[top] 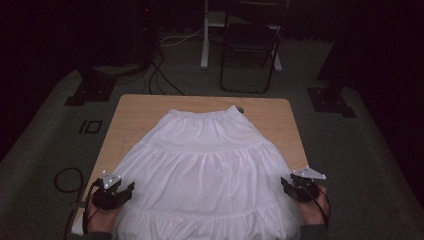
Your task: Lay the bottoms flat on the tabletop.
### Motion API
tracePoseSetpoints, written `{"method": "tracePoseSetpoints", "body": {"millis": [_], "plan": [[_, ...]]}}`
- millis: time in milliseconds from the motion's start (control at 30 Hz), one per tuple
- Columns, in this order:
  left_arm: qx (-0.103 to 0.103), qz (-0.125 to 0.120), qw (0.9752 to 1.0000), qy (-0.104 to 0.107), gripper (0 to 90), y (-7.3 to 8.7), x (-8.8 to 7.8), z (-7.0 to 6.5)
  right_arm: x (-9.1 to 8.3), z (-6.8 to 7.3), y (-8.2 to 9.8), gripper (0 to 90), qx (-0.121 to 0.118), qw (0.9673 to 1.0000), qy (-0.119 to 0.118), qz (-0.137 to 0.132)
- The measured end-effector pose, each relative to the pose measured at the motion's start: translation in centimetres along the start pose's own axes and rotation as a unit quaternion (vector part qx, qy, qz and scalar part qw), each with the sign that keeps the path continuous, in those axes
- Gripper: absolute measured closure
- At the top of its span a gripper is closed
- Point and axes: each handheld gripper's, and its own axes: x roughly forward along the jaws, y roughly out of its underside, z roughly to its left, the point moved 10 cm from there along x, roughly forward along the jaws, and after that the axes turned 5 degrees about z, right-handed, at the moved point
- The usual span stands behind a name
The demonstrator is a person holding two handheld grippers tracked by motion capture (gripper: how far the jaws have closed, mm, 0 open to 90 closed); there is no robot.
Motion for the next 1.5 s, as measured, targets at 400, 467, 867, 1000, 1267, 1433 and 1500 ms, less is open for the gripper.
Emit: {"method": "tracePoseSetpoints", "body": {"millis": [400,467,867,1000,1267,1433,1500], "plan": [[-0.035,0.006,0.9991,-0.023,46.1,5.0,-3.2,-0.4,-3.2,1.2,5.3,48.4,0.006,0.9999,0.010,0.009],[-0.039,0.015,0.9986,-0.032,45.9,5.7,-3.4,0.1,-3.4,1.3,6.1,47.5,0.013,0.9997,0.009,0.017],[-0.069,0.027,0.9969,-0.028,42.0,5.9,-1.9,2.6,-2.8,0.2,8.0,44.7,0.048,0.9983,0.014,0.029],[-0.066,0.020,0.9971,-0.030,42.1,4.9,-1.0,3.4,-2.1,-1.4,7.2,48.8,0.053,0.9982,0.021,0.020],[-0.071,0.010,0.9968,-0.036,42.1,3.6,0.2,4.0,-0.7,-3.0,5.7,49.9,0.057,0.9978,0.029,0.015],[-0.074,0.005,0.9964,-0.040,42.0,3.0,0.7,4.3,0.5,-3.9,4.4,49.9,0.065,0.9972,0.034,0.014],[-0.076,0.005,0.9963,-0.039,41.9,3.0,0.6,4.3,0.6,-3.9,4.3,49.9,0.066,0.9970,0.036,0.016]]}}
